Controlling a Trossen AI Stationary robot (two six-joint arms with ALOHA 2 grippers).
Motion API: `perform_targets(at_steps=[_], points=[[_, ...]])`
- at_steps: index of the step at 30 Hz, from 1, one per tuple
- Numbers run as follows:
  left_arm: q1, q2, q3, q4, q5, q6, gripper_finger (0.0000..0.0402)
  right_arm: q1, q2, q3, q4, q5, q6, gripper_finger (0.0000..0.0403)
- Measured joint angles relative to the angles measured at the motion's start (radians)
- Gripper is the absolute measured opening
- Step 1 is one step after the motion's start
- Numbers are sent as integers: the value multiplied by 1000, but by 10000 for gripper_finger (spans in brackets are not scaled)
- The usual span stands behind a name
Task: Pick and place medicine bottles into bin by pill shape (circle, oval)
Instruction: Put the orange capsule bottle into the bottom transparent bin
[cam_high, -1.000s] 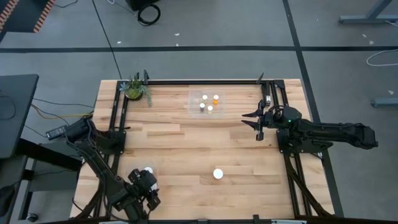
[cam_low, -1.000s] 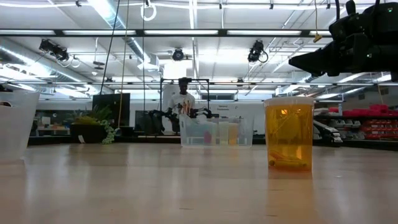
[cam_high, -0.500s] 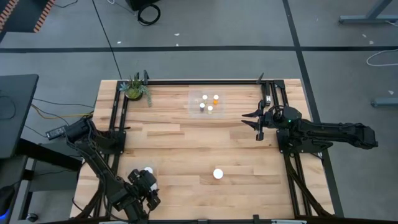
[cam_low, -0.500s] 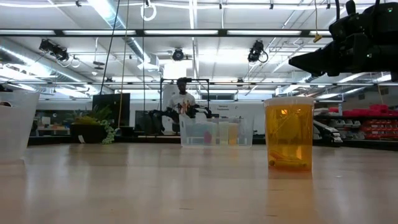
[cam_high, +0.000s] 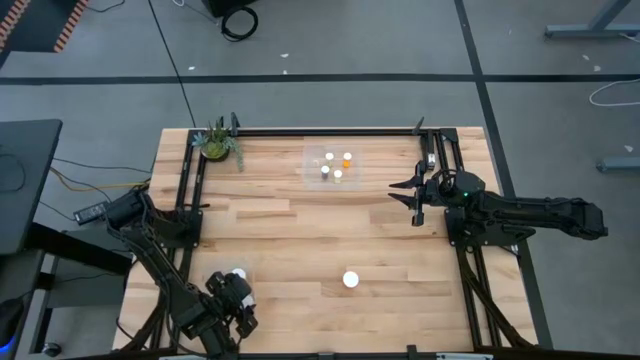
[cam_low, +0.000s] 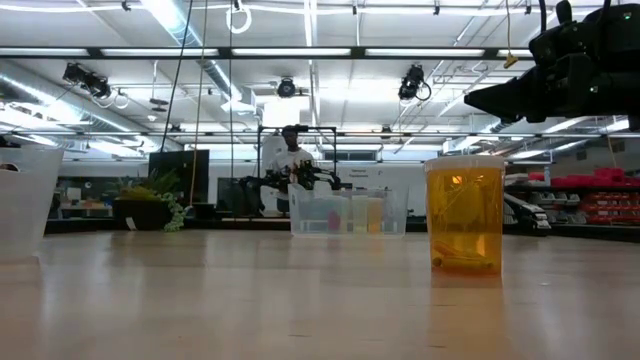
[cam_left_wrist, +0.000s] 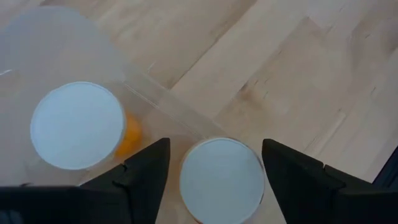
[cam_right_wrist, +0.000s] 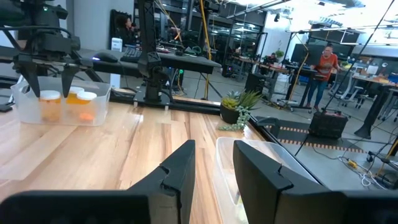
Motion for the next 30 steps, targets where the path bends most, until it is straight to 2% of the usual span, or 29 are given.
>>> perform_targets(at_steps=[9, 15, 18, 23, 30], points=[[37, -24, 5, -23, -13, 167, 257, 0, 0, 0, 0, 0, 0, 115], [93, -31, 49, -26, -13, 298, 235, 0, 0, 0, 0, 0, 0, 115], [133, -26, 51, 58, -12, 385, 223, 0, 0, 0, 0, 0, 0, 115], [202, 4, 51, 230, 8, 614, 211, 0, 0, 0, 0, 0, 0, 115], [328, 36, 51, 336, 130, 784, 210, 0, 0, 0, 0, 0, 0, 115]])
